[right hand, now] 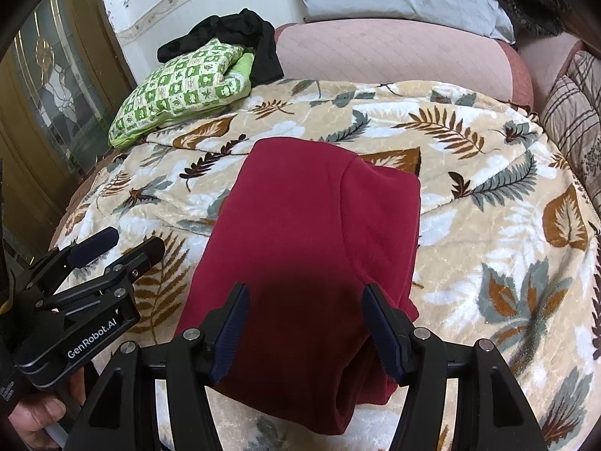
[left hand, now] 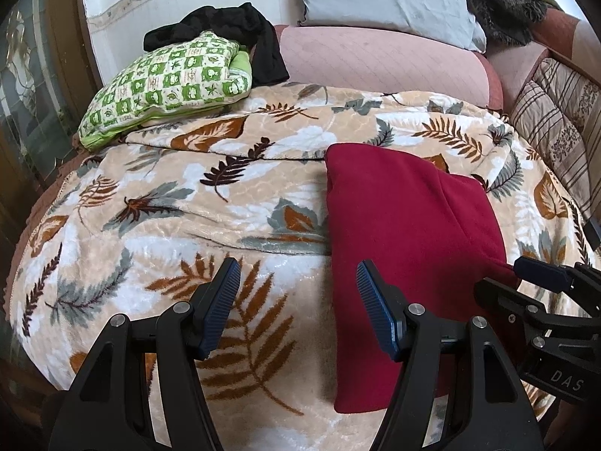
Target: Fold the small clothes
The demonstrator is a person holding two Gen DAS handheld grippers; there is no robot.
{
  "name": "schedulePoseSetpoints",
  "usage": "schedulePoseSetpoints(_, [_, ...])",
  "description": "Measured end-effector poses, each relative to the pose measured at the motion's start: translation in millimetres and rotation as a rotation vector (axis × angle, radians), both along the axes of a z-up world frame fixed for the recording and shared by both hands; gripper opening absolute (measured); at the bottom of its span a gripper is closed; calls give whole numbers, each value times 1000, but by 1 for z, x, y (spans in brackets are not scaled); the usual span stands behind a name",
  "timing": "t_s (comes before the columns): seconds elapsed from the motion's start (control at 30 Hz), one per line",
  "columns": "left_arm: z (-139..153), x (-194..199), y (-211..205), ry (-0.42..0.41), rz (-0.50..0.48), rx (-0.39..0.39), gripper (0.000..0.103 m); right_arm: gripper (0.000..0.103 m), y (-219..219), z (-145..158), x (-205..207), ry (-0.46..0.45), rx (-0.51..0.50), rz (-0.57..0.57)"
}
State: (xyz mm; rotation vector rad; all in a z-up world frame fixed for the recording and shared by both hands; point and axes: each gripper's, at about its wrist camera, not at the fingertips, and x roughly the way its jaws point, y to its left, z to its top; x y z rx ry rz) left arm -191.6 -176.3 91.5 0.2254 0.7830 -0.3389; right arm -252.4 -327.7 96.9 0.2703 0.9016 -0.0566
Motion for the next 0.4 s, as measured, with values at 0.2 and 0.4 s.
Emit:
schedulePoseSetpoints(0.2, [1,-1,0,-26,-11,-9,65,62,-1,-3,0,13,6,2])
schedulePoseSetpoints(0.4, [-1,4,0,14,-17,-24,65,62,-1,-5,0,12,9,-2])
